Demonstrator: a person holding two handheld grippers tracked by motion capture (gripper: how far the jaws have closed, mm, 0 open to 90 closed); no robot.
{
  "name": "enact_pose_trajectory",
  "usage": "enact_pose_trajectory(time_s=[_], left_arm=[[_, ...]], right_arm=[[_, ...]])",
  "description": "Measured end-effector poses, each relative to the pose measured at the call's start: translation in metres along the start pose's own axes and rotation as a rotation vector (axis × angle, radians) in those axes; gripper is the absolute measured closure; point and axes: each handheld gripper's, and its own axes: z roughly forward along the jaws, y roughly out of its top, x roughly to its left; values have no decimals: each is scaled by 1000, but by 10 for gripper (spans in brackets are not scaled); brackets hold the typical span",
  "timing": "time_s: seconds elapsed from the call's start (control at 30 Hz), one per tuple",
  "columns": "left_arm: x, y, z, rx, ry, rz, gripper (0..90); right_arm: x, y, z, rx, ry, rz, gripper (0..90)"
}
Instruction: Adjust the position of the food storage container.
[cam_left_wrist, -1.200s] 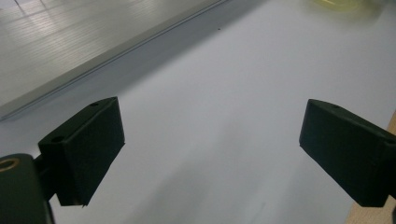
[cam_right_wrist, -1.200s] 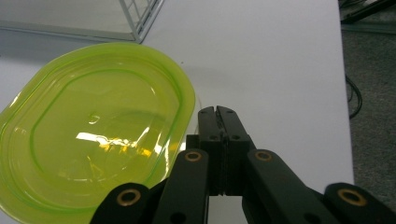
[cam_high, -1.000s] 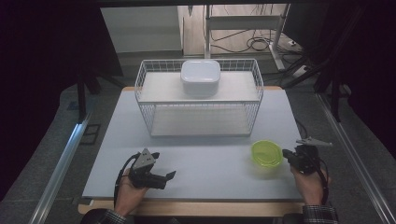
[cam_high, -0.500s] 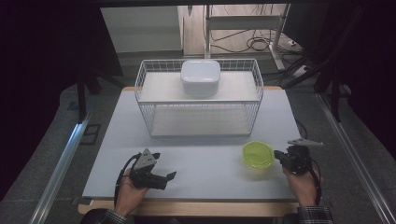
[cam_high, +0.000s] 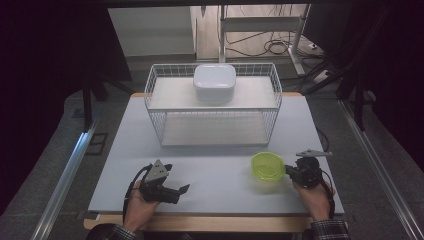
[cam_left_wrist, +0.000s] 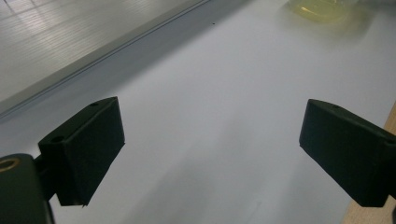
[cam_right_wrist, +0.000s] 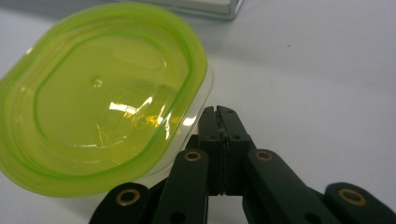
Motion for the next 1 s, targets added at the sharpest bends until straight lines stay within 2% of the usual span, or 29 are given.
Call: enact_pose_trajectory(time_s=[0.13, 0.6, 0.73, 1.0], left_arm=[[0, 0, 0, 2, 0, 2, 63], [-2, 0, 2, 12, -1, 8, 63], [-2, 0, 3, 16, -1, 11, 63], [-3, 0, 4, 23, -2, 13, 63]], right_arm=[[2, -1, 4, 14, 14, -6, 895], [18, 4, 20, 25, 125, 6, 895], [26, 6, 28, 34, 166, 1, 895], [46, 12, 40, 43, 207, -30, 894]])
